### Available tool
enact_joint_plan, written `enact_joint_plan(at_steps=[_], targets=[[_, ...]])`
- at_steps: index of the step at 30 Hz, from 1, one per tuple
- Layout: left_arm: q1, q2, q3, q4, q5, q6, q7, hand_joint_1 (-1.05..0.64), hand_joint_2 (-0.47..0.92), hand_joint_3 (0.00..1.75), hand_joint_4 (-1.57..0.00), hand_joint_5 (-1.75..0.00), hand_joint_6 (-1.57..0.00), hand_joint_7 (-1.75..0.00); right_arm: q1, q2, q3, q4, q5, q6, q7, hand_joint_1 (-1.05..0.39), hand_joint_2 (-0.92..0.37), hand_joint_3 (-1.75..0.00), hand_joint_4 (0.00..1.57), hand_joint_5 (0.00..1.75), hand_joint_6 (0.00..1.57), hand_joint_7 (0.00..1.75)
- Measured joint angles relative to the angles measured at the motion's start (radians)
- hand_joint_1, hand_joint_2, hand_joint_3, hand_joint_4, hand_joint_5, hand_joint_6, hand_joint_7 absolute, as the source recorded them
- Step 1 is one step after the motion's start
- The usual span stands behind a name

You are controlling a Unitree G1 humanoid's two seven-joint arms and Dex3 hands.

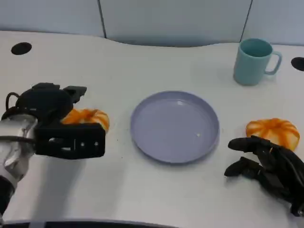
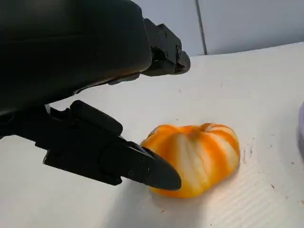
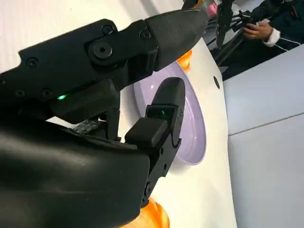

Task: Grasp the bread from the table and place it into the plate.

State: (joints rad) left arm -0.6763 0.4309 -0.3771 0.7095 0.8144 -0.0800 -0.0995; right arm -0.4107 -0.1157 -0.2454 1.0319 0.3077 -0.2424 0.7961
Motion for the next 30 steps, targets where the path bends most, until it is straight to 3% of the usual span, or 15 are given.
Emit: enact_joint_plan(at_steps=[13, 30], targets=[[-0.222, -0.106, -0.113, 0.423, 0.0, -0.035, 0.076, -0.61, 0.75, 0.0, -0.01, -0.23, -0.2, -0.02, 0.001, 0.0, -0.001, 0.0, 0.003, -0.002, 0.006, -0.39, -0.92, -0.11, 0.61, 1.16, 0.75, 0.68], [-0.286, -0.171, -0.165, 0.587, -0.005, -0.033, 0.115, -0.51, 0.69, 0.0, -0.01, -0.32, -0.28, -0.02, 0.007, 0.0, 0.0, -0.016, 0.003, 0.007, 0.004, -0.39, -0.92, -0.1, 0.62, 1.16, 0.77, 0.67]])
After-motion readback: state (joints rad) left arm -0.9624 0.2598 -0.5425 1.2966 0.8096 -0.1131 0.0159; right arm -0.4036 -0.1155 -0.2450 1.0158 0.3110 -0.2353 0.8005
